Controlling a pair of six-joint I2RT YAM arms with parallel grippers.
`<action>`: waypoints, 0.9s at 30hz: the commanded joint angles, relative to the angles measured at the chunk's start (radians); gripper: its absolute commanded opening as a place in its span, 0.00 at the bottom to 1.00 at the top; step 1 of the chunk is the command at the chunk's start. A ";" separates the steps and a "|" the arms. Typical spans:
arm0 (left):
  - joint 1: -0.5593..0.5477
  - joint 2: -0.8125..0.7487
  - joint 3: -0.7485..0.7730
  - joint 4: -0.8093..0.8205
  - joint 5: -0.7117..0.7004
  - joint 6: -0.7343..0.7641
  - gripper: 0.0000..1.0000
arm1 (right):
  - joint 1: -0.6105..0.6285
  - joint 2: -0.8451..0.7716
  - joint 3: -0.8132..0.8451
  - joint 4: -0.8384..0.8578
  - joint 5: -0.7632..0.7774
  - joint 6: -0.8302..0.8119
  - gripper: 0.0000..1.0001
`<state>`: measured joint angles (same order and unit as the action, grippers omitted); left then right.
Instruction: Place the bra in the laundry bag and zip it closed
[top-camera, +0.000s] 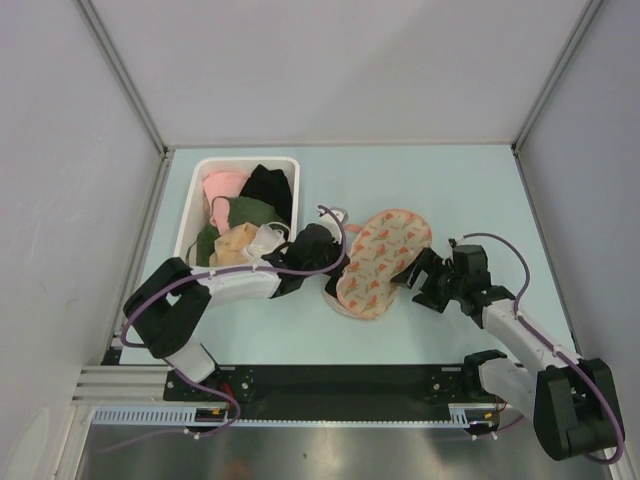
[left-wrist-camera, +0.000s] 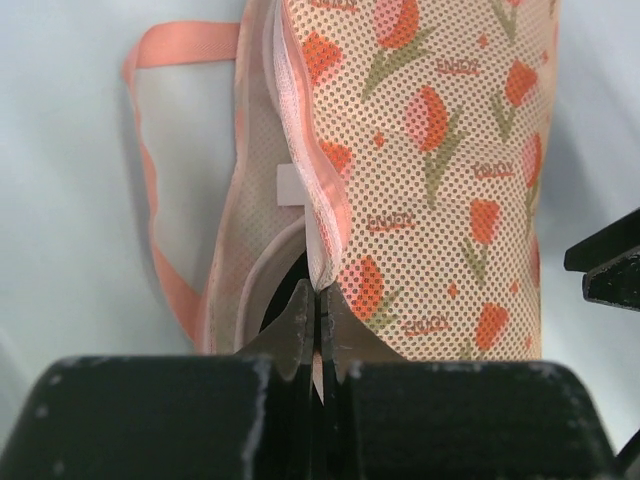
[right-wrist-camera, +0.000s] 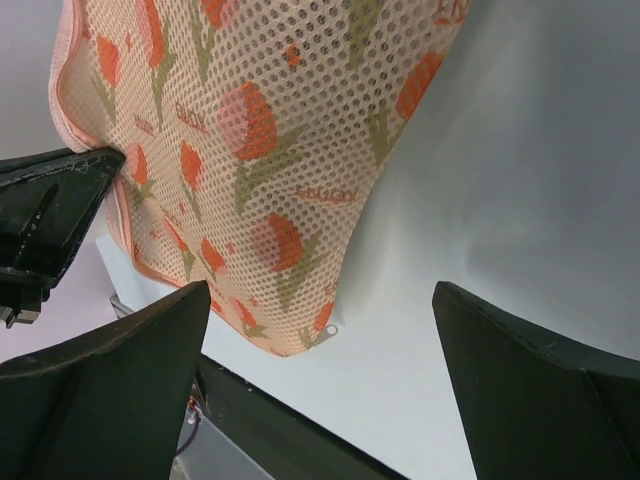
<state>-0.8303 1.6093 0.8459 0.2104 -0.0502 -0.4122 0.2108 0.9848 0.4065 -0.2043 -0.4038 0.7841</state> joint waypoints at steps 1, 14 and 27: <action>0.022 0.009 -0.010 0.000 -0.034 -0.005 0.00 | 0.016 0.066 -0.043 0.262 -0.069 0.036 0.99; 0.042 0.034 0.019 -0.072 -0.076 0.052 0.29 | 0.085 0.317 -0.026 0.537 -0.047 0.145 0.96; 0.074 -0.026 -0.036 -0.112 -0.002 0.044 0.64 | 0.099 0.357 -0.032 0.554 -0.066 0.142 0.96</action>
<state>-0.7860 1.6337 0.8375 0.1062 -0.1013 -0.3649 0.3069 1.3369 0.3676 0.3195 -0.4541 0.9337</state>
